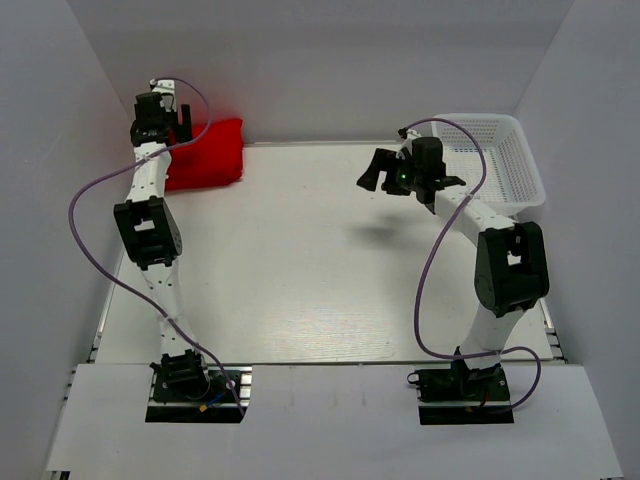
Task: Fold and stack the t-shirts
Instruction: Put the neatly folded tshirt into the corner of the board with the left arm
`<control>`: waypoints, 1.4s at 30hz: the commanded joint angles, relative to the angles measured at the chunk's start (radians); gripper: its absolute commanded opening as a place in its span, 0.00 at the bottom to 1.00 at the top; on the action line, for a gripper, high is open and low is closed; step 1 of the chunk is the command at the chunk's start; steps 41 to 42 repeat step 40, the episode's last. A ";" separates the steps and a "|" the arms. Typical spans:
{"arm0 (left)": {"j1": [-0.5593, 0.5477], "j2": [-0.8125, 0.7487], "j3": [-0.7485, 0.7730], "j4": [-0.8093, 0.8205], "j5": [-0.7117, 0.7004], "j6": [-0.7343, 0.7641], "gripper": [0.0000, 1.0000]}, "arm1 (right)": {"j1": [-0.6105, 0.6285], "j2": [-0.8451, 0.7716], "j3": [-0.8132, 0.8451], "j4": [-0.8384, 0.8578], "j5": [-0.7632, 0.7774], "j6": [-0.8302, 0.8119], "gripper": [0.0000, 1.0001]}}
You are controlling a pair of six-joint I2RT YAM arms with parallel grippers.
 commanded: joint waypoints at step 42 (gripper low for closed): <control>-0.336 -1.070 -1.126 -0.159 -0.239 -0.482 1.00 | 0.110 -0.282 -0.291 -0.226 0.380 -0.046 0.90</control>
